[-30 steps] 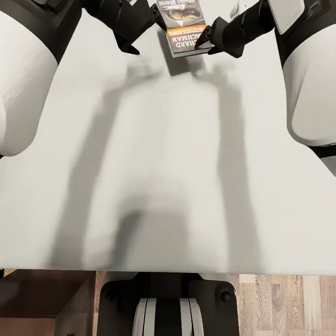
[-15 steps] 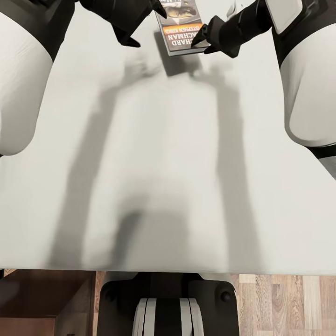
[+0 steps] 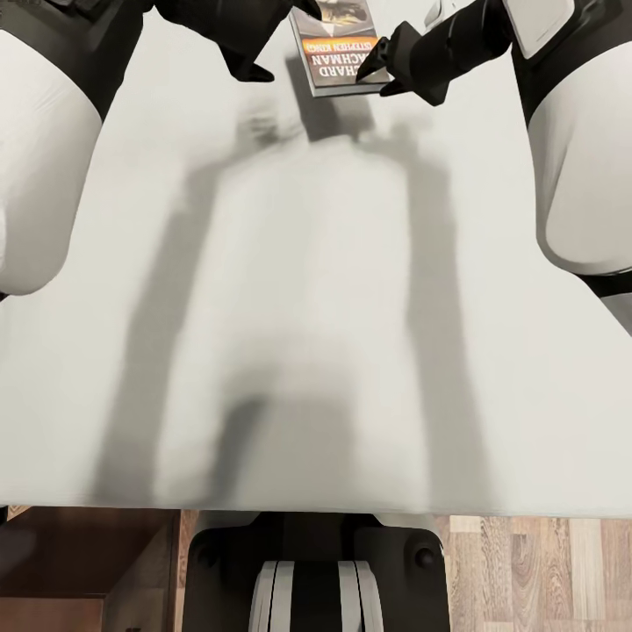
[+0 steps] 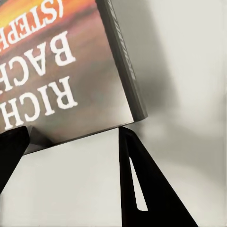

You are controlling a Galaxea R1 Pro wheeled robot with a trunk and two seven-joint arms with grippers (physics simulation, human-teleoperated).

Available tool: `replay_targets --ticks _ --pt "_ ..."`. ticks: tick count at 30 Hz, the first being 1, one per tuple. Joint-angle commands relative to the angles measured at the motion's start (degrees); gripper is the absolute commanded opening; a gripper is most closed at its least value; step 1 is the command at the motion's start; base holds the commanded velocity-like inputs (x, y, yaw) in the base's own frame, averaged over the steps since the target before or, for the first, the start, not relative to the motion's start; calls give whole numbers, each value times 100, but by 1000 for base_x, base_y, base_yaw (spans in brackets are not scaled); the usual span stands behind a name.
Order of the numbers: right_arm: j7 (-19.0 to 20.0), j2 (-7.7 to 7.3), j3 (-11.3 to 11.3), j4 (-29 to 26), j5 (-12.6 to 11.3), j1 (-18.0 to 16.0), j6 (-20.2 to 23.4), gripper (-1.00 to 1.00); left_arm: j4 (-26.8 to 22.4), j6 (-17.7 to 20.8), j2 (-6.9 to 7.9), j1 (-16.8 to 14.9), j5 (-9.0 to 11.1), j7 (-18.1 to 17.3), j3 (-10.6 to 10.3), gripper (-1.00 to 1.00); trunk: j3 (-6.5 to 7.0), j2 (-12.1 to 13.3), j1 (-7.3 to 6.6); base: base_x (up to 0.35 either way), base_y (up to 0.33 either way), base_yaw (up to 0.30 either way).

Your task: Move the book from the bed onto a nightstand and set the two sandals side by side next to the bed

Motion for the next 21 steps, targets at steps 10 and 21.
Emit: replay_targets --ticks 10,21 --pt "-20 -4 -34 0 -44 -32 25 -100 20 -21 3 83 62 -247 -23 100 -2 -1 0 0 0 0" --pt "-38 -2 -82 16 -54 -53 25 -100 56 -115 -2 174 73 -350 -23 100 -2 -1 0 0 0 0"
